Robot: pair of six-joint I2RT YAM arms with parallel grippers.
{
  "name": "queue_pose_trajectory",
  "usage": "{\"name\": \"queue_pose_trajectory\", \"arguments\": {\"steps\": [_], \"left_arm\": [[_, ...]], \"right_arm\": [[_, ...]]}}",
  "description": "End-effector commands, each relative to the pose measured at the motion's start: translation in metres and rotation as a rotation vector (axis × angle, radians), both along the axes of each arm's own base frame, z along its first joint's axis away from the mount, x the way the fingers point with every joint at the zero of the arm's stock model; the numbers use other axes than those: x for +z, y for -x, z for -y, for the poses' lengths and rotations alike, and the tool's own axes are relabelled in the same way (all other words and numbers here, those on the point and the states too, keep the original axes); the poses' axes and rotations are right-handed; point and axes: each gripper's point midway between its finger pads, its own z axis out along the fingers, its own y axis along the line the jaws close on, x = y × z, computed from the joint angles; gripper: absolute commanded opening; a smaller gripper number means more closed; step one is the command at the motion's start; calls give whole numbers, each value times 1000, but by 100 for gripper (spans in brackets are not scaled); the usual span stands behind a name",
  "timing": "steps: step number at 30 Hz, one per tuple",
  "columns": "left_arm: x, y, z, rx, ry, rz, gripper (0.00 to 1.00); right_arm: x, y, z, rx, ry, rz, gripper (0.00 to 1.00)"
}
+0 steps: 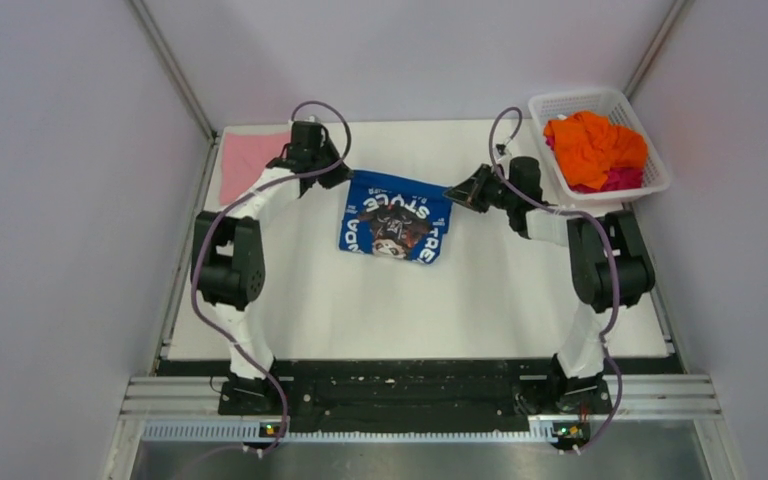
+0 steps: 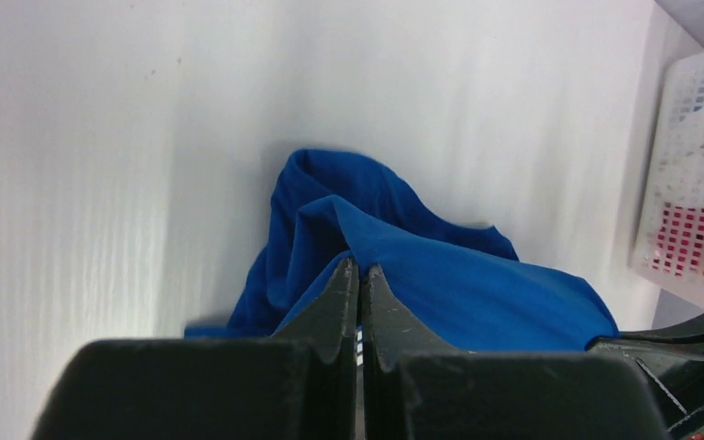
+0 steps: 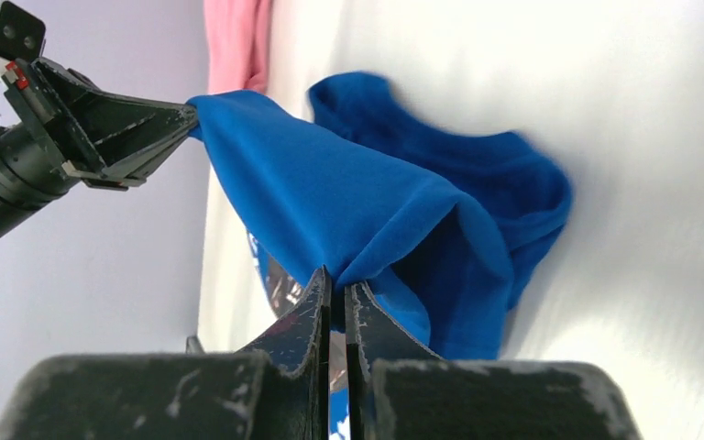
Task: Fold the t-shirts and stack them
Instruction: Fold the long partially folded tshirt into a neat square, then smooth out wrinkles on the folded tshirt
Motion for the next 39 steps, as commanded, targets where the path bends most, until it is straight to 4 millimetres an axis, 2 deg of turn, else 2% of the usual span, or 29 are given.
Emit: {"name": "queue_pose_trajectory", "arguments": {"steps": [1,2,3,4,6,7,8,9,11,13,14,17,20,23,24,26,29,32,34,39], "left_arm": [[-8,-45,-10,13,-36,27,0],[-14,-50,-9,12,-36,16,0],[-20,-55,-7,9,-33,4,4],[-27,-60,-5,1,-29,-5,15],[-26,-66,3,-36,-5,-10,59],[-24,-68,6,-55,0,-12,75],[-21,-69,7,-58,0,-11,95],[-16,-70,7,-59,0,-9,99],[-5,-66,9,-63,12,-1,99],[4,-54,15,-84,27,3,99],[8,-47,18,-90,24,6,99],[12,-16,33,-135,29,7,99],[7,14,48,-181,75,7,99],[-18,35,58,-209,132,-49,99],[-26,39,60,-221,145,-74,99],[-45,43,59,-216,139,-124,99],[-75,50,59,-210,137,-199,99],[-101,67,58,-214,146,-278,99],[-116,82,52,-200,137,-316,99],[-136,134,37,-177,130,-362,99]], "right_arm": [[-4,-43,18,-71,2,62,0],[-8,-48,19,-79,4,58,5],[-12,-54,20,-88,7,52,13],[-14,-61,22,-98,15,55,28],[-16,-72,24,-111,44,57,55],[-16,-76,26,-120,66,50,66],[-14,-78,28,-129,84,50,76],[-13,-77,30,-135,103,46,83],[-4,-73,37,-169,148,61,91],[6,-62,39,-191,206,83,94],[18,-52,35,-182,221,108,94],[32,-14,3,-68,216,155,95],[39,30,-36,73,114,155,96],[38,66,-73,189,12,145,96],[33,75,-83,220,-2,128,96],[15,81,-90,231,-6,91,96],[-25,80,-85,182,24,1,96],[-71,86,-71,132,109,-101,96],[-93,100,-64,126,126,-160,96],[-125,148,-41,116,150,-252,96]]}}
